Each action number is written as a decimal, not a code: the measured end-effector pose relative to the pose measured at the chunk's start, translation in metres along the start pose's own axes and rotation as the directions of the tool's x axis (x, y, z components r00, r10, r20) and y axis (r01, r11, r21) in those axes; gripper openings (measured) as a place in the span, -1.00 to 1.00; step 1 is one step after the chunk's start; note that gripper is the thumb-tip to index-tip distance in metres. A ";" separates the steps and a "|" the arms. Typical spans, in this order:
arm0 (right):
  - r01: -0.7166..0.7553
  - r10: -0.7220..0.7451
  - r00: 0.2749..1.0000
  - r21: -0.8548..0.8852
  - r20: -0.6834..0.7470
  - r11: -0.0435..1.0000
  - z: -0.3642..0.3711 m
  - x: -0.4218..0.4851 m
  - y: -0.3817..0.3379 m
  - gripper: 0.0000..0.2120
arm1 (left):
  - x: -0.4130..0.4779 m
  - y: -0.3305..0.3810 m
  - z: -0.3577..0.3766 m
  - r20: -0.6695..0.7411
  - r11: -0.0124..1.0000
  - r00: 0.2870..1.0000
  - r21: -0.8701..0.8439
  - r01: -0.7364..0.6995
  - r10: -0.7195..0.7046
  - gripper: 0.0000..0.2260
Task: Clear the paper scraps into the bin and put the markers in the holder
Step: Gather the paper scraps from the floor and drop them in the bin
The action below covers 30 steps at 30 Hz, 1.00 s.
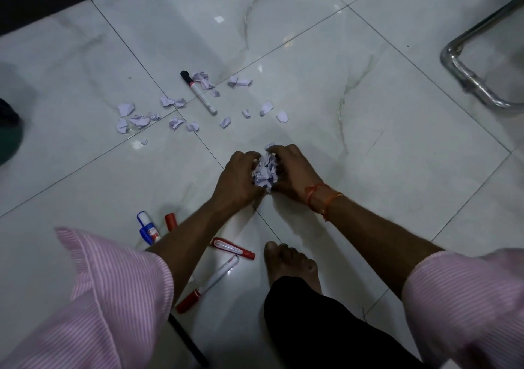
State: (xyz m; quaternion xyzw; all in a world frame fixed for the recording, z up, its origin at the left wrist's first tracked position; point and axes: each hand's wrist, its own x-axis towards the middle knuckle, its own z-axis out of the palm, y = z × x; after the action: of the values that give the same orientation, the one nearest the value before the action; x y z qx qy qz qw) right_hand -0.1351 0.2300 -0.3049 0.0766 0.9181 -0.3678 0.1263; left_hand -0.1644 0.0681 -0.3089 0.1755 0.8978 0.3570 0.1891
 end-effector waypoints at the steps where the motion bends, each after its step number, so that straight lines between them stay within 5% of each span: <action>1: -0.001 0.001 1.000 -0.022 -0.014 1.000 -0.006 0.001 0.001 -0.26 | 0.000 -0.004 -0.004 -0.026 1.000 1.000 -0.001 0.005 -0.005 -0.41; 7: -0.104 0.112 0.993 -0.151 0.044 0.983 -0.015 0.001 0.007 -0.05 | 0.004 -0.032 -0.041 -0.150 0.988 0.980 0.060 0.141 -0.131 -0.29; 10: -0.029 0.032 0.999 -0.071 0.039 0.997 0.004 0.005 -0.010 -0.12 | -0.001 -0.040 -0.049 -0.109 0.978 0.974 0.037 0.203 -0.198 -0.27; 16: 0.048 -0.047 0.998 -0.021 0.052 0.999 0.024 0.028 -0.042 -0.31 | -0.010 -0.024 -0.040 -0.067 0.996 0.994 0.014 0.085 -0.084 -0.45; 20: -0.015 0.017 0.999 -0.073 0.032 0.997 0.001 0.034 -0.027 -0.12 | 0.001 -0.032 -0.042 -0.102 0.985 0.980 0.001 0.170 -0.169 -0.24; 24: -0.002 0.018 0.995 -0.168 0.096 0.986 -0.002 0.030 -0.016 -0.18 | 0.004 -0.039 -0.047 -0.014 0.982 0.982 -0.004 0.187 -0.187 -0.14; 30: 0.101 -0.101 0.990 -0.004 0.102 0.995 0.034 0.051 -0.040 -0.50 | 0.025 -0.037 -0.042 -0.066 0.990 0.988 0.011 0.143 -0.142 -0.49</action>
State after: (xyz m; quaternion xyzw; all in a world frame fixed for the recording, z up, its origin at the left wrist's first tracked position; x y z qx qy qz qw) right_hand -0.1873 0.1808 -0.3170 0.0106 0.9148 -0.3730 0.1544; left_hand -0.2122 0.0295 -0.3121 0.1007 0.9165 0.3408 0.1835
